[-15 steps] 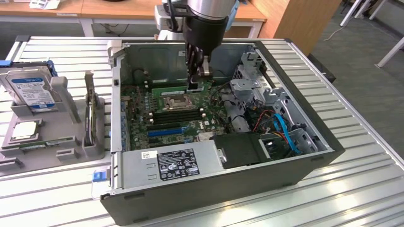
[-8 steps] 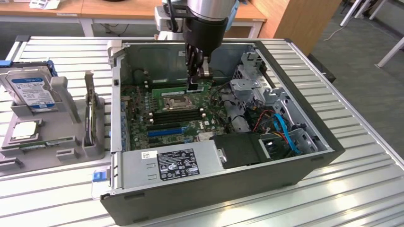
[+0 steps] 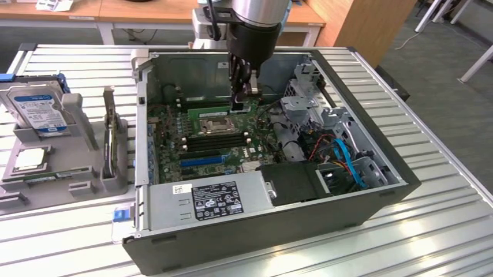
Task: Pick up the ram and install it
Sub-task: 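Pick up the ram and move it above insertion slot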
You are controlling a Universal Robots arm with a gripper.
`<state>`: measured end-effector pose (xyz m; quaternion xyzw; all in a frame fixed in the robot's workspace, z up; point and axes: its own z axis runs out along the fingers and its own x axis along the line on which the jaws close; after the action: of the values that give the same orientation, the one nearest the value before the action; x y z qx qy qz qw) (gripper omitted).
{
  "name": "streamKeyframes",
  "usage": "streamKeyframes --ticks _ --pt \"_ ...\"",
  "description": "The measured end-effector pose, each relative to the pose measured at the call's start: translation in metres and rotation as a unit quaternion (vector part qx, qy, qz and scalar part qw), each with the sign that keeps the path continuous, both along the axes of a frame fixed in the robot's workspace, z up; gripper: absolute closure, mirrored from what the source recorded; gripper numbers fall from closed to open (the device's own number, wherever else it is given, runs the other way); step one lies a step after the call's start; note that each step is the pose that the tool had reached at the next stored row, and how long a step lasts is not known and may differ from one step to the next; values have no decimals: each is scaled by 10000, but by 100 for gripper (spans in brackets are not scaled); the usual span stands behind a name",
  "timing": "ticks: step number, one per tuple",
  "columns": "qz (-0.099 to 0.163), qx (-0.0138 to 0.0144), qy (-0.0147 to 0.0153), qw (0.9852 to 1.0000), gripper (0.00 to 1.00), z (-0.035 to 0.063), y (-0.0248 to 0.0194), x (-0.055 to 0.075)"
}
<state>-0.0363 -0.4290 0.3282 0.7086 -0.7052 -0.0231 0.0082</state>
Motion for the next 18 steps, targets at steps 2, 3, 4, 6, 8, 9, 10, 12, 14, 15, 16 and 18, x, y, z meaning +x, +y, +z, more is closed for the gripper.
streamKeyframes --ticks 2,3,4,6,8,9,10,12,14,15,16,18 --pt "-1 -1 0 10000 89 0 0 0" --pt "-1 0 0 10000 89 -3 0 0" --pt "0 3 2 10000 89 -9 1 1" --pt "0 0 10 10000 89 -23 0 2" --pt "0 0 13 10000 89 -33 0 3" --pt "0 -1 14 10000 89 -34 0 3" --pt "0 0 13 10000 89 -38 0 3" --pt "-1 1 12 10000 89 -54 0 3" --pt "-2 0 13 10000 89 -69 0 3" --pt "-3 0 13 10000 89 -73 0 3" --pt "-3 -1 13 10000 89 -73 0 3" --pt "-3 -1 14 10000 89 -74 0 3"
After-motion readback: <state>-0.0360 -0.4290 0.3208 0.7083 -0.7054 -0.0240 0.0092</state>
